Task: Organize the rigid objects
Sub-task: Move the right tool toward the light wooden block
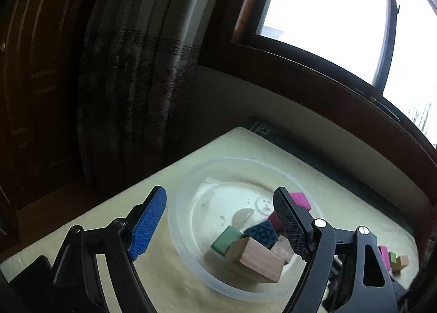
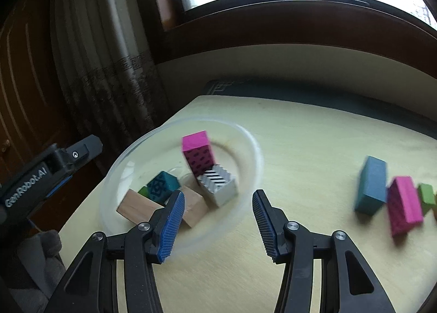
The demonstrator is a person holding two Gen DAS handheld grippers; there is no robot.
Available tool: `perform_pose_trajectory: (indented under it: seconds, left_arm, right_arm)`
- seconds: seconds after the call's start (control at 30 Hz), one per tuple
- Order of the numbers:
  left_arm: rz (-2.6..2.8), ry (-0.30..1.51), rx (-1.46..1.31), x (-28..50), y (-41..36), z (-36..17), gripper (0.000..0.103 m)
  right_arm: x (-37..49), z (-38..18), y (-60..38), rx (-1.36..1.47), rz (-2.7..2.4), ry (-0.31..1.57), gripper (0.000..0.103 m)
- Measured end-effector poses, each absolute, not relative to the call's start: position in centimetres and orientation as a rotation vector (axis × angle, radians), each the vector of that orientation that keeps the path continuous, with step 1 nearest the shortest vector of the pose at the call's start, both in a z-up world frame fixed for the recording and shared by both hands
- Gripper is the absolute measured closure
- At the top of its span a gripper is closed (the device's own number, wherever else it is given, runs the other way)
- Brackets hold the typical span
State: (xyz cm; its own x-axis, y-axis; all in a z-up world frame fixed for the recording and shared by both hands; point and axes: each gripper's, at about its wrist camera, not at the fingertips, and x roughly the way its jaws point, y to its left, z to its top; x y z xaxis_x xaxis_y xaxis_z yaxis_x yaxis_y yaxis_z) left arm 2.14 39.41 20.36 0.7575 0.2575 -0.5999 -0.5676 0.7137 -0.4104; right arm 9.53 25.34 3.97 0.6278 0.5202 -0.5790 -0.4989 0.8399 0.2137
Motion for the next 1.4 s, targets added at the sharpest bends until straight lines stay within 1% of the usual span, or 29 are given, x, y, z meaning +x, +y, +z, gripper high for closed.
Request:
perform_pose_trajectory:
  seconds: [0.43, 0.57, 0.8, 0.83, 0.9, 0.97, 1.1, 1.4]
  left_arm:
    - [0.335, 0.576, -0.524, 3.8, 35.6, 20.7, 0.021]
    - [0.271, 0.577, -0.495, 4.3, 34.1, 21.0, 0.017]
    - [0.175, 0.591, -0.465, 4.8, 31.9, 21.2, 0.017]
    - [0.164, 0.593, -0.461, 4.8, 31.6, 21.3, 0.017]
    - [0.143, 0.595, -0.451, 4.9, 31.0, 21.3, 0.017]
    - [0.126, 0.596, -0.441, 4.9, 30.3, 21.5, 0.017]
    - [0.096, 0.601, -0.419, 5.1, 29.2, 21.6, 0.017]
    - [0.029, 0.604, -0.357, 5.2, 26.8, 21.7, 0.017]
  right_arm:
    - [9.7, 2.0, 17.8, 0.108, 0.358, 0.723, 0.048]
    - [9.7, 1.4, 15.4, 0.125, 0.285, 0.741, 0.048]
    - [9.8, 0.9, 11.6, 0.153, 0.182, 0.759, 0.048]
    - [9.9, 0.9, 11.2, 0.156, 0.172, 0.76, 0.047]
    - [9.8, 0.9, 10.1, 0.169, 0.14, 0.756, 0.036]
    - [9.7, 1.1, 8.9, 0.175, 0.113, 0.747, 0.032]
    - [9.8, 1.1, 7.2, 0.163, 0.05, 0.744, 0.03]
    - [11.7, 1.2, 3.5, 0.189, -0.061, 0.756, 0.03]
